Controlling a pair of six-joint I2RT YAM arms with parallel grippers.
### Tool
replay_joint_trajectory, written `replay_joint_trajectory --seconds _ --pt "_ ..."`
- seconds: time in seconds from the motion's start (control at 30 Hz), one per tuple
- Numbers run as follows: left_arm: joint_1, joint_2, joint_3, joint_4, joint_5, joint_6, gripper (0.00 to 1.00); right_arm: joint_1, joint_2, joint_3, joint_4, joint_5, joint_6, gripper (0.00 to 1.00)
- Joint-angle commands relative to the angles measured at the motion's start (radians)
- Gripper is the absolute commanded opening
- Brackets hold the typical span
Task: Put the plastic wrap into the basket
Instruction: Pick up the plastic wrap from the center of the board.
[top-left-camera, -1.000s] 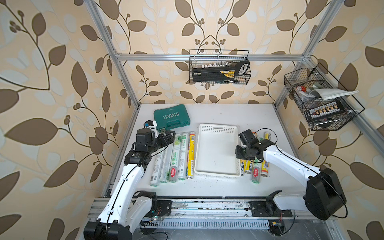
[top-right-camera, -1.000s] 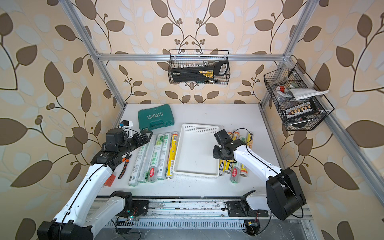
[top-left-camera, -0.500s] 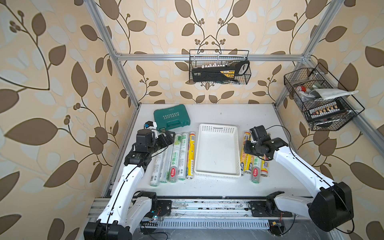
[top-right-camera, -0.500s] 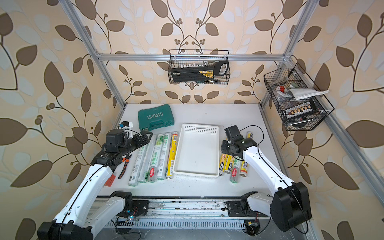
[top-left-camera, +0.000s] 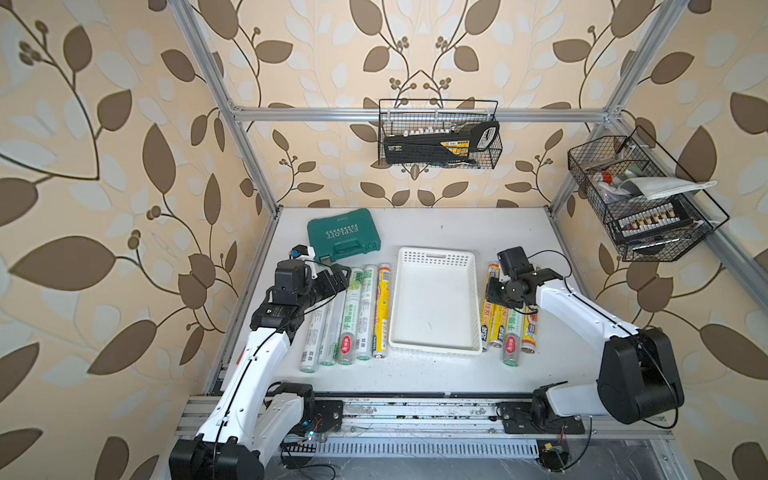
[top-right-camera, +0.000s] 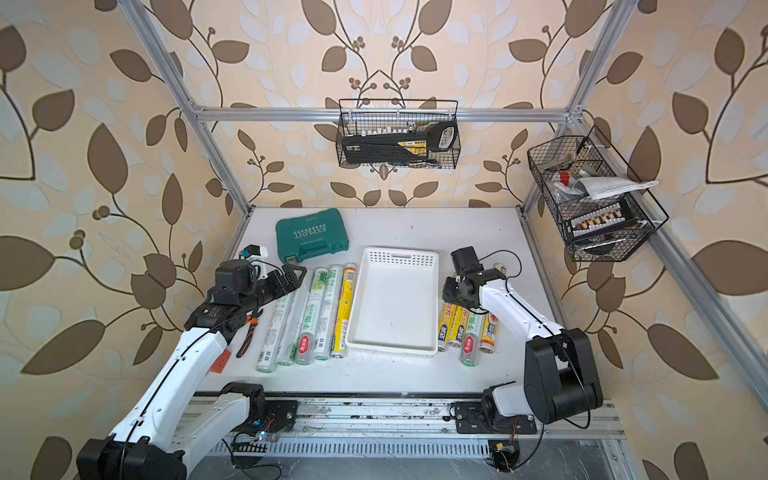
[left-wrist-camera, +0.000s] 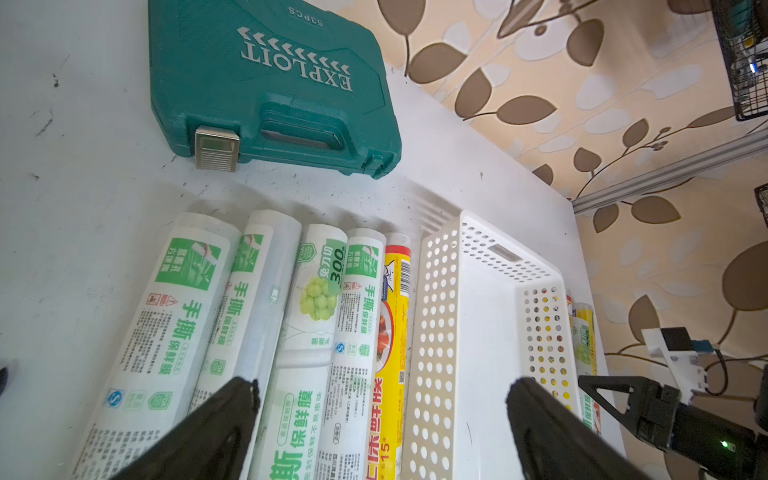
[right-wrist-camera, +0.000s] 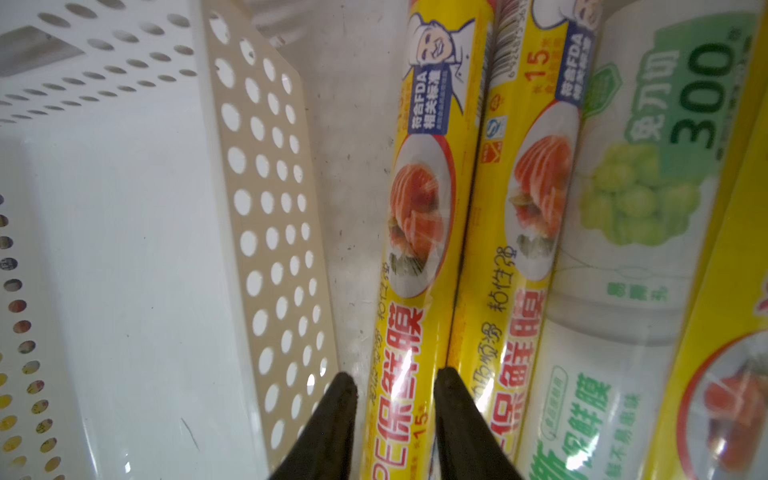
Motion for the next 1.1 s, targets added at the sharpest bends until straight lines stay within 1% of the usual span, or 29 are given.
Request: replay_joint_trajectory --seconds 0.0,0.5,0.63,0.83,1.07 --pt "-0.003 0.007 0.001 0.025 -0.012 0.015 0.99 -0.004 0.040 -0.022 0.039 -0.014 -0.006 0.36" --pt "-0.003 0.008 -0.012 0.023 -0.028 0.008 0.99 -0.006 0.121 -0.070 0.124 -0.017 0.013 0.44" --pt "-0.003 0.011 -0.016 0.025 -0.032 0.006 0.99 -0.006 0.143 -0.067 0.138 -0.022 0.012 0.45" --pt "-0.003 0.021 -0.018 0.027 -0.035 0.004 0.99 -0.005 0.183 -0.059 0.154 -0.023 0.008 0.49" --pt "-0.003 0.033 -0.024 0.039 -0.037 -0.003 0.99 -0.006 0.234 -0.036 0.163 -0.023 0.004 0.50"
